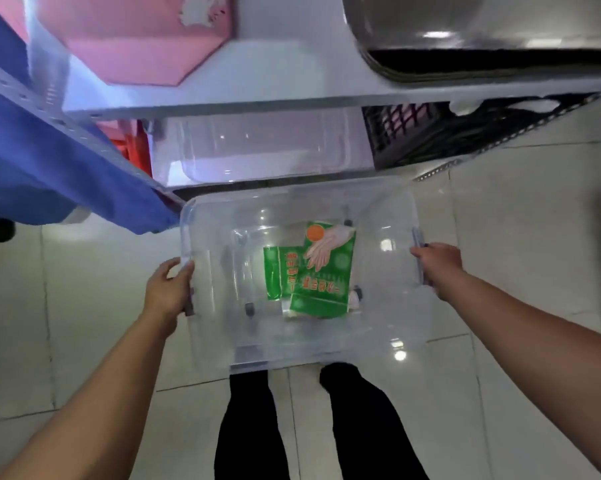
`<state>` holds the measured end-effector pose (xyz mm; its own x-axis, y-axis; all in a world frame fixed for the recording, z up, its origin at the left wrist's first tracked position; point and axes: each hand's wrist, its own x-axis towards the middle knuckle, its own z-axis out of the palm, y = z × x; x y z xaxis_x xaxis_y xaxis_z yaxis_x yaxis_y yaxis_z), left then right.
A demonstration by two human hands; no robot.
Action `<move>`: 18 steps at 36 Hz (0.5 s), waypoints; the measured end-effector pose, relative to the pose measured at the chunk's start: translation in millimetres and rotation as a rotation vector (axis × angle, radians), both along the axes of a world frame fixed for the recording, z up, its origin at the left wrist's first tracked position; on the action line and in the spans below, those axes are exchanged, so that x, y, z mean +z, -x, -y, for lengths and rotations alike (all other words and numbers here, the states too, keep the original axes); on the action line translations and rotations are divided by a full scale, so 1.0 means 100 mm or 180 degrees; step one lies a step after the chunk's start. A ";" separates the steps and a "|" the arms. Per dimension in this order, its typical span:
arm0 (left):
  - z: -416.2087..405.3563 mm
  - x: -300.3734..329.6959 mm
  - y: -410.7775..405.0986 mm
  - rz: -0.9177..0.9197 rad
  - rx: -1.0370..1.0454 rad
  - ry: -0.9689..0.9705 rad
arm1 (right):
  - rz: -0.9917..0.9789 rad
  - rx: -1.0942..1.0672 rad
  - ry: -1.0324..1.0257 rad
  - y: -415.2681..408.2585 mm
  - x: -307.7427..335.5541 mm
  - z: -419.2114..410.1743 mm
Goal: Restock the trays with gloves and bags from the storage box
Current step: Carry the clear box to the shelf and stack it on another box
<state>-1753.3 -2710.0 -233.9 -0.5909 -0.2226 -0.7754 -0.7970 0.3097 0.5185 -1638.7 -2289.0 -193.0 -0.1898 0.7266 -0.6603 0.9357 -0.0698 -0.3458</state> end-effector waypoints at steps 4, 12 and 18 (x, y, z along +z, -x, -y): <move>0.02 -0.69 0.25 -0.0215 -0.0363 0.0196 | -0.0012 -0.0131 0.0187 0.08 -0.73 0.02; 0.12 -1.80 0.49 -0.0325 -0.0610 0.0224 | -0.0233 0.0155 0.0307 0.20 -2.12 -0.11; 0.24 -2.36 0.45 -0.0427 -0.0462 0.0104 | -0.0558 0.0314 0.0465 0.27 -2.74 -0.23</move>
